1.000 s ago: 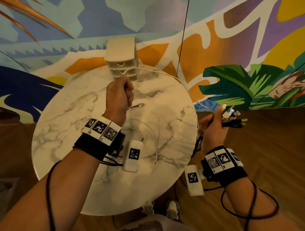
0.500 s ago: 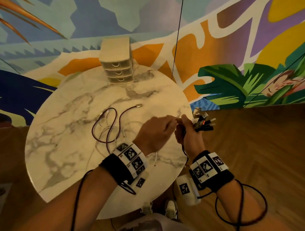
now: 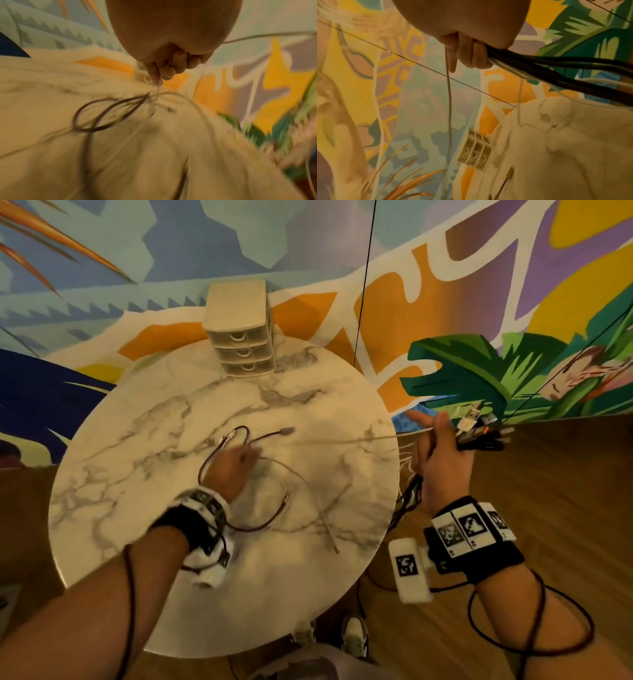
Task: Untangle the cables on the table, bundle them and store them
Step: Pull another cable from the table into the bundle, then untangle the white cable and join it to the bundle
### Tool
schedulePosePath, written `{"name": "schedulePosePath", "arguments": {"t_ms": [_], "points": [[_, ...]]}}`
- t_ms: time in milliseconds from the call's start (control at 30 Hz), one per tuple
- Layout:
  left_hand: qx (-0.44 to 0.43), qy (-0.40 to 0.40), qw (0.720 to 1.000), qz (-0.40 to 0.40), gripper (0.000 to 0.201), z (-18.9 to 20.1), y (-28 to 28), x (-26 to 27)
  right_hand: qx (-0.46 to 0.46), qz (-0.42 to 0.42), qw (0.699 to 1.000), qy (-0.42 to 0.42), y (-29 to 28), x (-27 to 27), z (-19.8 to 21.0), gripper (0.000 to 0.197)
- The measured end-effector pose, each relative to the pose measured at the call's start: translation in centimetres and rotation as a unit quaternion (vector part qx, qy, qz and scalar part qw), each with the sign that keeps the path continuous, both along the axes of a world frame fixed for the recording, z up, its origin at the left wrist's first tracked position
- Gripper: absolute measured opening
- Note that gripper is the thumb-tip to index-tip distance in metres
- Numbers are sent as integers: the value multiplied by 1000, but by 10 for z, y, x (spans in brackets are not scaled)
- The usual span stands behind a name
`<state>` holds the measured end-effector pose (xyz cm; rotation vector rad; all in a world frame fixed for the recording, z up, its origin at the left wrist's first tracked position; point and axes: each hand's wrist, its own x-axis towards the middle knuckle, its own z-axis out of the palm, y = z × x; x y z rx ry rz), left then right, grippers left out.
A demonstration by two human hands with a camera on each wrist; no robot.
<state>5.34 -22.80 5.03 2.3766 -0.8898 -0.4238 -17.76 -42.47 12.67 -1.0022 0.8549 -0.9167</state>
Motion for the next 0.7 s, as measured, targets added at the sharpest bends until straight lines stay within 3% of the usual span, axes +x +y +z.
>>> {"name": "schedulePosePath", "arguments": {"t_ms": [100, 267, 367, 433, 567, 700], "points": [[-110, -22, 992, 54, 37, 34, -26, 12, 13, 10, 1000, -21, 9, 4, -5, 48], [-5, -73, 991, -115, 36, 55, -51, -55, 56, 132, 989, 39, 40, 14, -24, 51], [70, -160, 972, -154, 27, 66, -68, -88, 86, 186, 976, 79, 55, 19, -33, 30], [87, -188, 962, -181, 22, 69, -70, -102, 49, 203, 970, 126, 60, 24, -37, 25], [24, -160, 964, -212, 18, 59, -63, -116, 20, 204, 969, 140, 56, 24, -32, 27], [13, -21, 984, -176, 19, 11, -31, -112, 18, 166, 981, 100, 45, 20, -21, 34]]}}
